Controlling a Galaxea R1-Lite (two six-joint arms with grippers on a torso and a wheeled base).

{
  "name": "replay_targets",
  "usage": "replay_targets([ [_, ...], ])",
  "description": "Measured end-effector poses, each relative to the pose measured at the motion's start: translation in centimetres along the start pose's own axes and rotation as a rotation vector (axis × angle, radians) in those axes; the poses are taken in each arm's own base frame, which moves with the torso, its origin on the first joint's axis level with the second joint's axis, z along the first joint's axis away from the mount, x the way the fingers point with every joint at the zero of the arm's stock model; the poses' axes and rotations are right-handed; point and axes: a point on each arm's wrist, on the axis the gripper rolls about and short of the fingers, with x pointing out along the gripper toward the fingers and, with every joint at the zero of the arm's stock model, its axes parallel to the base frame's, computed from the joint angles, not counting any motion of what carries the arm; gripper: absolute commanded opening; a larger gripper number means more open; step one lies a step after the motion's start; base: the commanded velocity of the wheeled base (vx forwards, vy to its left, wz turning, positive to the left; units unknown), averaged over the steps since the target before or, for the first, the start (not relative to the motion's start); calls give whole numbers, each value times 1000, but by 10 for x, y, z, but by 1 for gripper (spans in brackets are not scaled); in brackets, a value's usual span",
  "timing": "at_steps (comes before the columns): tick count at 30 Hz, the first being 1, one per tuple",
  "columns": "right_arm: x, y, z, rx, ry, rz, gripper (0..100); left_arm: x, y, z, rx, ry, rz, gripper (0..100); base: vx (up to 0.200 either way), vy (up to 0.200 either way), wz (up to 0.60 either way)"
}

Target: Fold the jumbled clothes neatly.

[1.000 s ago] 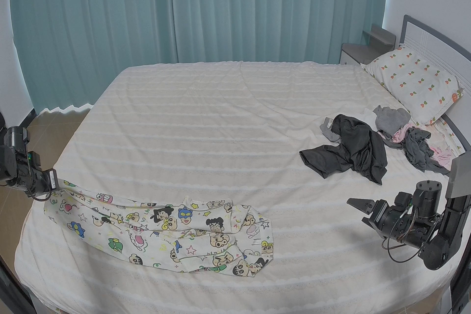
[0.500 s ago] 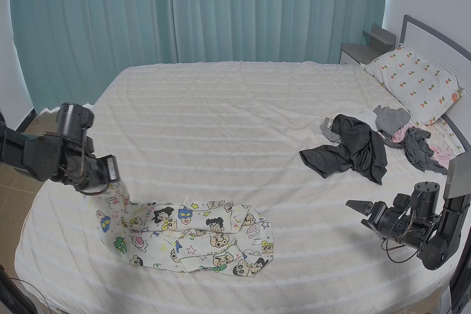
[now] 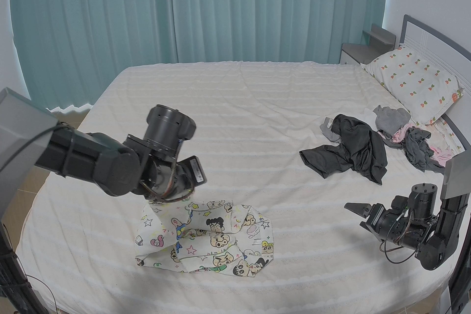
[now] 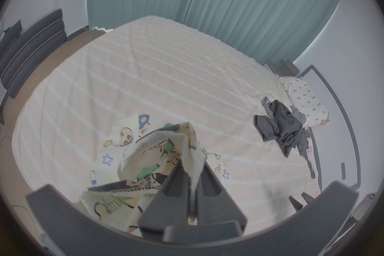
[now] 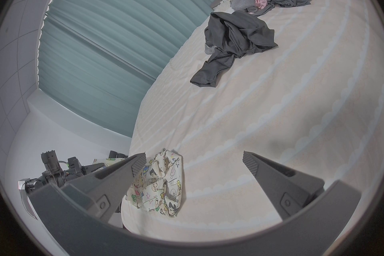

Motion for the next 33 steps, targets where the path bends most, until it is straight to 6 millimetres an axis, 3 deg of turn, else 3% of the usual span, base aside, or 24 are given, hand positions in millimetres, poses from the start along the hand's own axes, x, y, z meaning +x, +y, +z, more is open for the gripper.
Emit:
replay_targets([
  [8, 1, -1, -1, 0, 7, -6, 100, 23, -17, -19, 8, 47, -4, 0, 0, 0, 0],
  [9, 2, -2, -1, 0, 7, -6, 100, 26, -19, -21, 8, 52, -5, 100, 0, 0, 0],
  [15, 2, -2, -2, -1, 11, -11, 100, 36, -21, -27, -2, 88, -16, 100, 0, 0, 0],
  [23, 3, -4, -4, 1, 19, -18, 100, 35, -21, -31, -25, 112, -21, 100, 0, 0, 0],
  [27, 3, -4, -5, 0, 23, -20, 100, 26, -10, -29, -38, 127, -18, 100, 0, 0, 0],
  [33, 4, -4, -8, -3, 39, -22, 100, 9, 21, -29, -106, 177, -24, 100, 0, 0, 0],
])
